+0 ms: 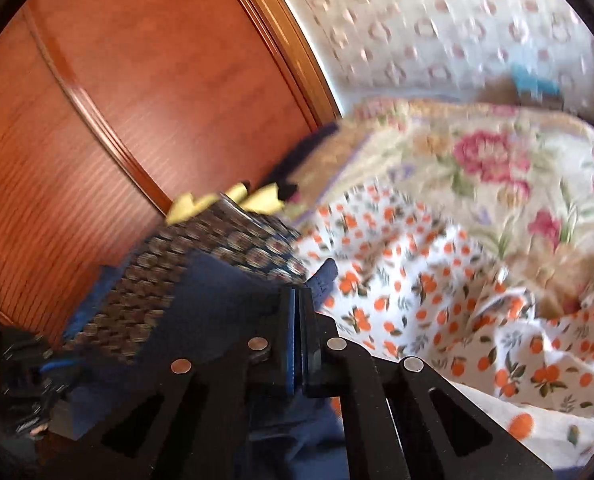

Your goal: Fold small clothes

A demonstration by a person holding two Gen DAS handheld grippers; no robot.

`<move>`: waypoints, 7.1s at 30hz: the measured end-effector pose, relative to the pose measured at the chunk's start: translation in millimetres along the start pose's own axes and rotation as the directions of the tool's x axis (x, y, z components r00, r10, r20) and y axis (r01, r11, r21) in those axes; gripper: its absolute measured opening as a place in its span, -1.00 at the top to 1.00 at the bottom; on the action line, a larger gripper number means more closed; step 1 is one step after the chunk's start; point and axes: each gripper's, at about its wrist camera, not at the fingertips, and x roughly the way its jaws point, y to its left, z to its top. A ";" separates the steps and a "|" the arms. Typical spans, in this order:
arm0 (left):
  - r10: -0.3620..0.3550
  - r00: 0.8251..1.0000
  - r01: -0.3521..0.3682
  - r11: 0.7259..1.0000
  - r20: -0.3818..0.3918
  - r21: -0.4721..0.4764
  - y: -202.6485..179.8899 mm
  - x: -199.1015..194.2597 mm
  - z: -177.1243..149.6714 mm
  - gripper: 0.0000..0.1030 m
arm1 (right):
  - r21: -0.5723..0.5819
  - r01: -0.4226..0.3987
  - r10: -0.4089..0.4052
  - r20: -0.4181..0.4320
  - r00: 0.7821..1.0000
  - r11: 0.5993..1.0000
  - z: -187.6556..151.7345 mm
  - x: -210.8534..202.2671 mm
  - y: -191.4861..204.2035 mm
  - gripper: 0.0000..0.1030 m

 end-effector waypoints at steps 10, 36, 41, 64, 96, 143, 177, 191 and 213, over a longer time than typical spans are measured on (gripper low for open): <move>0.115 0.993 -0.115 0.993 0.001 -0.008 20.7 25.0 30.7 0.89 | -0.087 -0.079 0.087 0.098 0.991 0.993 -68.2 -89.2 31.2 0.98; 0.057 0.998 -0.058 0.998 -0.015 -0.033 24.2 23.8 1.1 0.89 | -0.165 0.076 -0.076 0.001 0.997 0.983 -116.9 -64.1 20.0 0.12; 0.050 0.999 -0.050 0.998 -0.009 -0.032 24.7 22.5 -0.6 0.89 | -0.176 0.110 -0.117 -0.030 0.993 0.978 -99.2 -27.8 22.4 0.11; 0.043 0.999 -0.043 0.999 -0.009 -0.033 21.5 26.6 -1.3 0.89 | -0.180 0.047 -0.086 -0.213 0.973 0.982 -75.3 44.1 20.0 0.93; 0.099 0.985 -0.085 0.991 0.143 -0.106 78.7 -35.3 -3.3 0.02 | -0.250 -0.205 0.175 -0.136 0.975 0.946 -142.6 -50.1 122.4 0.94; -0.011 0.988 0.021 0.998 0.153 -0.063 33.6 -27.6 -12.0 -0.30 | -0.068 0.166 -0.162 0.054 0.985 0.984 -113.8 -87.8 24.6 0.20; -0.012 0.991 0.033 0.987 0.132 -0.159 74.5 -80.9 -108.0 -0.55 | -0.384 -0.091 -0.008 -0.250 0.968 0.919 -263.9 -36.1 243.7 -0.34; -0.028 0.992 0.046 0.988 0.124 -0.146 72.9 -71.9 -89.5 -0.55 | -0.508 0.005 -0.117 -0.188 0.975 0.861 -277.3 -15.7 252.7 0.81; -0.127 0.990 0.118 0.984 -0.059 -0.136 41.0 38.2 7.2 -0.32 | -0.243 -0.009 0.000 -0.038 0.999 0.970 -245.1 -110.9 165.1 0.83</move>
